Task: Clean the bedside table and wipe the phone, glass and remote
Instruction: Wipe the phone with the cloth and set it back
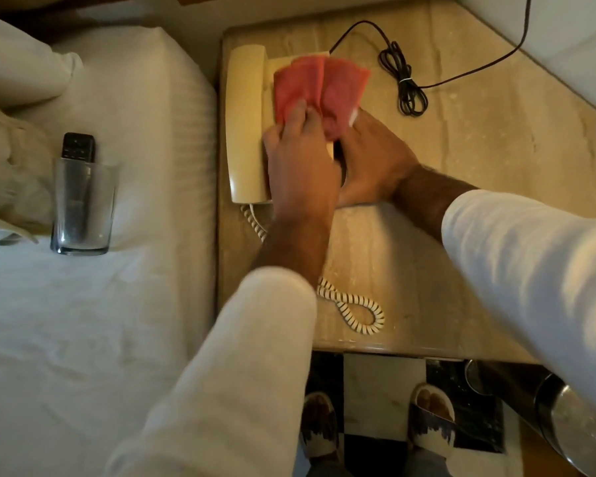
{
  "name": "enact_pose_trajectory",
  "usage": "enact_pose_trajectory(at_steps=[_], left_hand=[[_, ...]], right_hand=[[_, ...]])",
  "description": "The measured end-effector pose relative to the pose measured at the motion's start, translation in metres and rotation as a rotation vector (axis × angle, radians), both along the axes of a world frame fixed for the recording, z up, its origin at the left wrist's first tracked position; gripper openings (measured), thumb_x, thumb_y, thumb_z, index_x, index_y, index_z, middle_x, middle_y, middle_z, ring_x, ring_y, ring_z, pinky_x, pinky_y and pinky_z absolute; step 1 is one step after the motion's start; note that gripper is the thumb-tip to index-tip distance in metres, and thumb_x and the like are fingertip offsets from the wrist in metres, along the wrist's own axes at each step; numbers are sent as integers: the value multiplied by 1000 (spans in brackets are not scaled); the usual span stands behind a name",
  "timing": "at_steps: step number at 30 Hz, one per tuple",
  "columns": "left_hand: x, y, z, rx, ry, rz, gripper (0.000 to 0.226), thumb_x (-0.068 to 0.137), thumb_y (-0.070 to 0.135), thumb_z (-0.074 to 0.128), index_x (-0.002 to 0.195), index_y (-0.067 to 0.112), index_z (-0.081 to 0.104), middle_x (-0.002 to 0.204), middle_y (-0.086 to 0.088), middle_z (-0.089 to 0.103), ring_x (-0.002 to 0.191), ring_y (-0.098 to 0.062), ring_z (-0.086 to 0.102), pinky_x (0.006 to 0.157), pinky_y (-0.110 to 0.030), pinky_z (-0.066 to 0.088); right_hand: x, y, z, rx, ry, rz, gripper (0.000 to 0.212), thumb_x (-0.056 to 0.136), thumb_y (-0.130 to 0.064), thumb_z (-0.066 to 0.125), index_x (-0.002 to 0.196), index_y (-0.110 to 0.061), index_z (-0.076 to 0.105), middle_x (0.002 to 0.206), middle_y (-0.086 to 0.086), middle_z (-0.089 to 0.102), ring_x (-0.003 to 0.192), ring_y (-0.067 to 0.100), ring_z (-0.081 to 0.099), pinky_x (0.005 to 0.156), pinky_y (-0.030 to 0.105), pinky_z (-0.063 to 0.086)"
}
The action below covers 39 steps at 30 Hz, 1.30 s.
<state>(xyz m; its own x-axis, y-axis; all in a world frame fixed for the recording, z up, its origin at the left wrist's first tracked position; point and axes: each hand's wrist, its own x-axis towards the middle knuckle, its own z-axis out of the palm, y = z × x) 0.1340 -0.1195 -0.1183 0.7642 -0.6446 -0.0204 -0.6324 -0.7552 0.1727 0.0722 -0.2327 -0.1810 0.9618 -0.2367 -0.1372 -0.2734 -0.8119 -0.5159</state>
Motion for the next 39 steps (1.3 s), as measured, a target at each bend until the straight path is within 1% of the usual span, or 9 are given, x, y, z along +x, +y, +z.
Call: enact_pose_trajectory(at_steps=[5,8,12,14,16,21,26,32,39], left_hand=[[45,-51,20,-85,30,69,36,103,11,45,132,13,66,135,-5,67,124,-25,60,108,-36,50],[36,-39,10,-27,-1,28,44,104,11,41,145,13,57,155,-5,53,136,-26,52,117,-33,39],[-21,15,15,92,95,-24,58,100,8,49,157,10,43,172,-5,30,145,-29,41,119,-33,32],[-44,39,24,72,245,3,53,101,7,52,154,9,48,170,-3,36,143,-30,46,120,-36,35],[-59,65,32,-89,307,99,46,102,6,53,149,8,57,160,-3,51,139,-30,54,119,-36,39],[-51,110,43,-376,-49,270,45,105,8,51,148,-1,55,155,-15,56,137,-34,55,119,-22,34],[18,67,21,-84,-43,186,53,110,11,40,163,8,35,172,-3,31,149,-29,38,125,-32,25],[121,-19,26,35,-162,29,47,106,10,40,152,14,48,161,-5,48,145,-23,46,119,-33,31],[57,-50,11,76,-79,-120,48,105,20,47,152,10,49,162,-7,43,146,-29,41,118,-35,32]], right_hand=[[-3,-2,6,-3,-166,39,157,55,-95,71,169,-7,7,177,18,4,165,32,12,133,43,20],[1,-3,9,35,-166,63,164,52,-104,60,167,0,9,176,24,5,165,34,11,133,43,19],[1,-5,0,12,-246,101,140,61,-89,71,164,-5,26,170,25,26,161,37,22,131,48,24],[2,-6,0,61,-268,106,146,59,-87,78,166,-6,20,174,24,14,164,24,10,134,33,15],[2,-5,2,84,-276,76,159,56,-92,78,167,1,12,175,23,7,165,24,10,133,35,21],[1,-4,1,13,-245,91,161,56,-91,78,167,0,6,177,20,4,165,30,11,131,44,26],[1,-5,2,-12,-220,87,161,56,-91,77,168,-1,3,177,18,0,165,28,10,132,41,23],[3,-3,1,-5,-218,98,160,57,-90,78,168,-2,3,177,20,1,164,31,15,131,43,26],[2,-3,-2,-24,-214,81,163,54,-101,68,168,-3,5,177,20,3,165,31,9,133,44,21]])
